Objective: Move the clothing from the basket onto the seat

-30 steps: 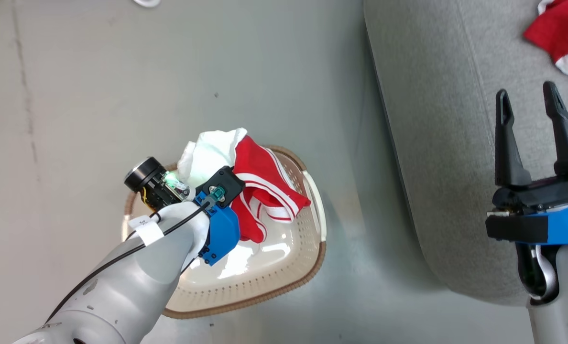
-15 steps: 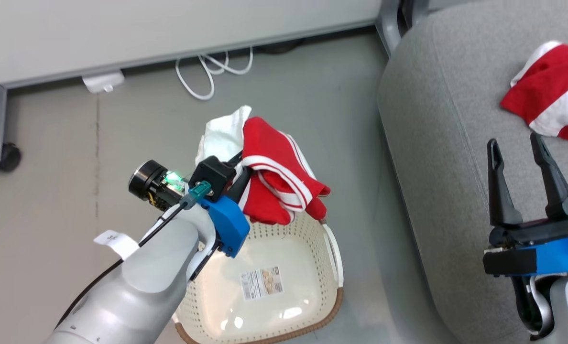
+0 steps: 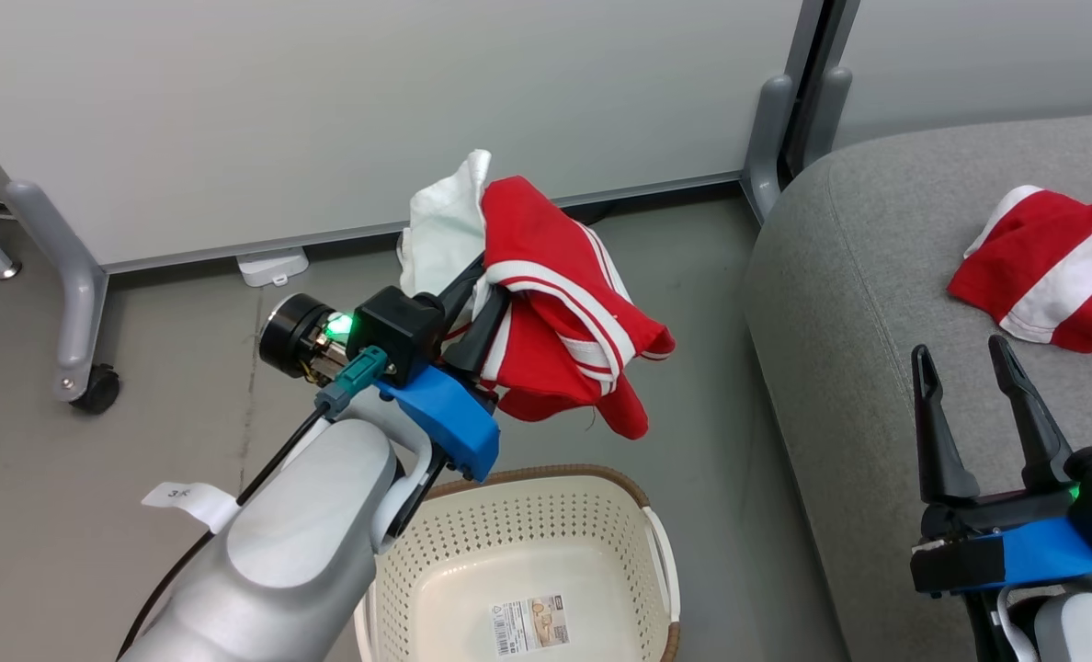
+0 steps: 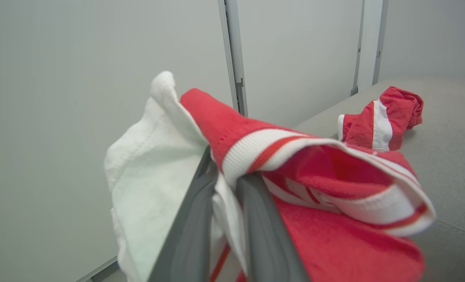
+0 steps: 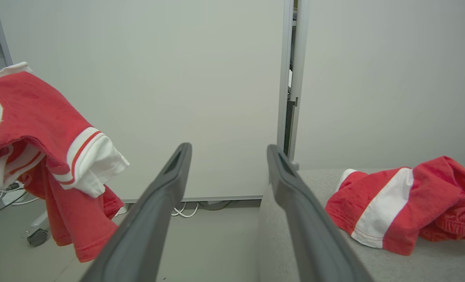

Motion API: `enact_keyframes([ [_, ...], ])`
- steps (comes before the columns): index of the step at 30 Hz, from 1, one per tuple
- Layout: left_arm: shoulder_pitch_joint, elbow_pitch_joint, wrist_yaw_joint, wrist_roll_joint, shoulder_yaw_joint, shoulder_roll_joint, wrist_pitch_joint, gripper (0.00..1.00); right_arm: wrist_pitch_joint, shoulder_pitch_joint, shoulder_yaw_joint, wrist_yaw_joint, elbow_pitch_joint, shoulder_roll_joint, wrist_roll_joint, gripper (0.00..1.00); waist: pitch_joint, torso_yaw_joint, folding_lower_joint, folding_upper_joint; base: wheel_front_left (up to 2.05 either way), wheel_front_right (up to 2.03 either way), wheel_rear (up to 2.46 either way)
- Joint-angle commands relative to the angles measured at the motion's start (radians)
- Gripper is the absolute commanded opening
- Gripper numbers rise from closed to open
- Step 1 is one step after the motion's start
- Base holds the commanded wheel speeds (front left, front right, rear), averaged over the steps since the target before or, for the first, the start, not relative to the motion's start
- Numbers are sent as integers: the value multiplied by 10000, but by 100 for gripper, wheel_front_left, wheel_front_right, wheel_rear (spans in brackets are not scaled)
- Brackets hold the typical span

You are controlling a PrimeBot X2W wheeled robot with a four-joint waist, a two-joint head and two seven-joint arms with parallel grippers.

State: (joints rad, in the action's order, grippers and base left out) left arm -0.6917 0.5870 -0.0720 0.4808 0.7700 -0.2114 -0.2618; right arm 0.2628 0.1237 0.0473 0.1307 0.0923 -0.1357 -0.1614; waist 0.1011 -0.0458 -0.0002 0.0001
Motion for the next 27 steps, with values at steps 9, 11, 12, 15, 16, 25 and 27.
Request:
enact_keyframes([
  [9,1,-606,-174,78,211,127,217,0,31,-442,-73,1,-31,39,95,100,-388,165,2,-1,0,0,0],
  [11,-10,-735,-156,95,236,90,284,0,31,-395,-200,3,-90,-76,123,100,-381,183,2,-1,0,0,0],
  [12,-10,-793,-141,108,241,71,296,0,31,-347,-288,1,-121,-138,117,100,-373,188,2,-1,0,0,0],
  [15,4,-911,-96,112,271,36,366,0,32,-147,-612,1,-223,-346,155,100,-329,200,2,-1,0,0,0],
  [16,0,-942,-87,107,282,30,364,0,31,-64,-709,1,-264,-411,151,100,-307,210,2,-1,0,0,0],
  [25,-148,-970,-44,90,379,104,348,0,31,743,-2812,1,-43,-1341,-40,100,-136,389,2,-1,0,0,0],
  [27,-184,-970,-33,70,420,178,327,0,31,925,-3259,1,132,-1497,-88,100,-92,451,2,-1,0,0,0],
])
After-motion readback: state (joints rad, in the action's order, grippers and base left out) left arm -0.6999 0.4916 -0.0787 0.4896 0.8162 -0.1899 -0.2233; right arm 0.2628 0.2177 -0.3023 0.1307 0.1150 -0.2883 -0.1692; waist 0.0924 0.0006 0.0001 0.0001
